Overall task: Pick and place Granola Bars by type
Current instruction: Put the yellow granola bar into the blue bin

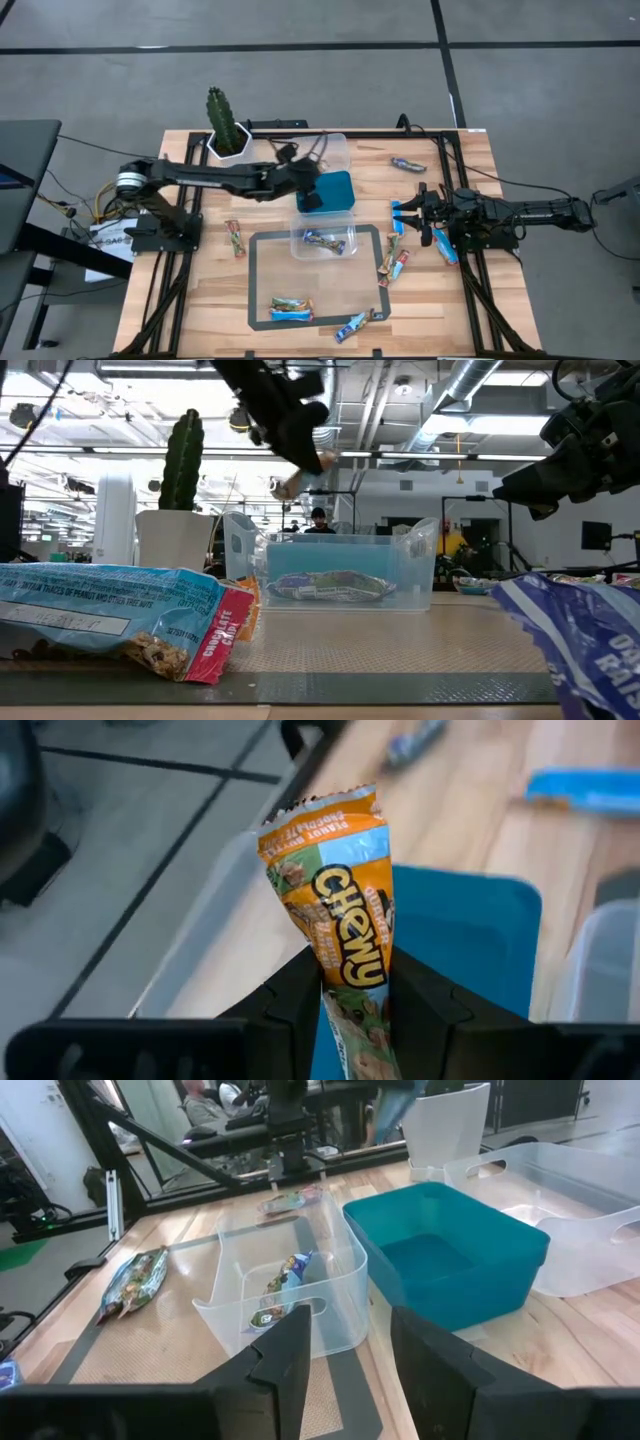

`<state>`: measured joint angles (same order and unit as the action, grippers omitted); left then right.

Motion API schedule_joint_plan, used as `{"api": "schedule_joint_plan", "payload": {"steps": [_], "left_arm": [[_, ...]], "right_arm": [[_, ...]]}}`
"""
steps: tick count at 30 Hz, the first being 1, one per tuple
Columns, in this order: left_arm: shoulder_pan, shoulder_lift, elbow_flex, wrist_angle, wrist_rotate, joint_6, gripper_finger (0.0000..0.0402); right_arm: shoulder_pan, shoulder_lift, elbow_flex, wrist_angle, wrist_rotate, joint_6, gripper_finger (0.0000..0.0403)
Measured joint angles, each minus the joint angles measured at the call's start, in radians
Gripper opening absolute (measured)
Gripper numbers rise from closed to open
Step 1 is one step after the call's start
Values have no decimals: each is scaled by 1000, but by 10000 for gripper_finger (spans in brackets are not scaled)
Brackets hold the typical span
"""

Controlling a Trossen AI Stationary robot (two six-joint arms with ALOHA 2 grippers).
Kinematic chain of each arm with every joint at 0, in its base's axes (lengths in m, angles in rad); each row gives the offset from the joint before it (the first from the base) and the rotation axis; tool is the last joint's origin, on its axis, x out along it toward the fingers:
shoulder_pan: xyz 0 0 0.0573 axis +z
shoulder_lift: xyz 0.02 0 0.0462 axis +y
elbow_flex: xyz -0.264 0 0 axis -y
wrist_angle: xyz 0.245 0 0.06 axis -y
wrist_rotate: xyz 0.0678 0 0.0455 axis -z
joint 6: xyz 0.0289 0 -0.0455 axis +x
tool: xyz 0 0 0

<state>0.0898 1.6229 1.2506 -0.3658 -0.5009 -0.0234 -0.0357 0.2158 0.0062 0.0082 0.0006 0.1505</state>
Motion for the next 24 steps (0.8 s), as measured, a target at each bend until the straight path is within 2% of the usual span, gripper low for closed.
{"api": "schedule_joint_plan", "payload": {"steps": [5, 14, 24], "left_arm": [[2, 118, 67, -50, 70, 89, 93], [13, 252, 72, -55, 97, 222, 93], [11, 280, 73, -79, 93, 347, 93]], "right_arm": [[0, 0, 0, 0, 0, 0, 134], [0, 0, 0, 0, 0, 0, 134], [0, 0, 0, 0, 0, 0, 133]]}}
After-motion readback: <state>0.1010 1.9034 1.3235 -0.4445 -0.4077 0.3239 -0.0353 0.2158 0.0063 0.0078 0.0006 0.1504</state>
